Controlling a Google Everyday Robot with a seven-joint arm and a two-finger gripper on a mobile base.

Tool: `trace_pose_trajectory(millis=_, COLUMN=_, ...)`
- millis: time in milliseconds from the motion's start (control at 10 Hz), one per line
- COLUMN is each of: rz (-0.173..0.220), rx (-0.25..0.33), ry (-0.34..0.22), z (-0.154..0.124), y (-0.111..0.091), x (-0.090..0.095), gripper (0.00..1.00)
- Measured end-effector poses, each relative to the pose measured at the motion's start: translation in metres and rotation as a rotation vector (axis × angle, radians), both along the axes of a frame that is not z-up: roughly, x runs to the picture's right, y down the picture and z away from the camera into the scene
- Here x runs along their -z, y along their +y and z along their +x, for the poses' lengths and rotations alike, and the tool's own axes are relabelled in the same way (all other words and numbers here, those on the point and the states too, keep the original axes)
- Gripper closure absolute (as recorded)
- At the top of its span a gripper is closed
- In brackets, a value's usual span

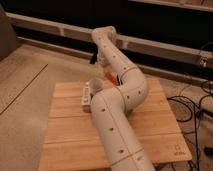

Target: Place the pepper in the ceramic bowl

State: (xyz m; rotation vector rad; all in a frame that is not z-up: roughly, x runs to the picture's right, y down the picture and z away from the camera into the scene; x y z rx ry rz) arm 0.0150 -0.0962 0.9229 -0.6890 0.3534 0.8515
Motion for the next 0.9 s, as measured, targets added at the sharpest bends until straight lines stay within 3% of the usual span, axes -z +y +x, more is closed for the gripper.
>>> trace_pose_trajectory(millis=900, rz=0.0, rx=0.001, ry=-0.002, z=-0.0019, y=0.0001, x=0.0, gripper=1.0)
